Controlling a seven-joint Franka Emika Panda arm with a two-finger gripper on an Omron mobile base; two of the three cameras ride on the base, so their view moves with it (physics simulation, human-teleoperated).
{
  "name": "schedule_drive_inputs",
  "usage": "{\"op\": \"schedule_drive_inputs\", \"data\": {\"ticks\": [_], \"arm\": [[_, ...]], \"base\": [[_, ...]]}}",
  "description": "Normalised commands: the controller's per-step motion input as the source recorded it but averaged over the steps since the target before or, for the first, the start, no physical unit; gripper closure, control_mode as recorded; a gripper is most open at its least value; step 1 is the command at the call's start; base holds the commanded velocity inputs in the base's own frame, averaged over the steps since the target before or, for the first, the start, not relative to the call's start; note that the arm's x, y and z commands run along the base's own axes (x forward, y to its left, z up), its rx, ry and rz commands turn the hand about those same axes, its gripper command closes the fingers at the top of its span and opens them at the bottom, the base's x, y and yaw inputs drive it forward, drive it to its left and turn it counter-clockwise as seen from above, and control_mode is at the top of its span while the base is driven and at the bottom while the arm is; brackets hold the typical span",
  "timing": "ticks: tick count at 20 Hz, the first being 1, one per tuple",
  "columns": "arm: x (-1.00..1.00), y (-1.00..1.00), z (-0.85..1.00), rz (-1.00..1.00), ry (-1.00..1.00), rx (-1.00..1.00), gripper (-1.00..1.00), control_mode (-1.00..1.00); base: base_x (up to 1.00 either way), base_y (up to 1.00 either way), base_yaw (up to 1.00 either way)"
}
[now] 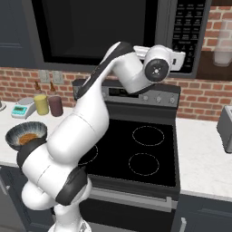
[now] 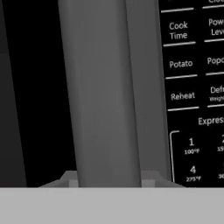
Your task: Open the microwave, place the bowl with waffle inside the microwave, then close the microwave door and turn it on.
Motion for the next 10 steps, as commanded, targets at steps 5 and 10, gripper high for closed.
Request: {"op": "schedule_drive_inputs", "data": {"ticks": [5, 10], "arm": [[-0.98, 0.00, 0.00, -0.06, 0.00, 0.00, 1.00, -1.00], [-1.00, 0.04, 0.00, -0.11, 0.03, -0.01, 1.00, -1.00]], "base": [[0.00, 0.00, 0.00], [0.00, 0.00, 0.00]]}}
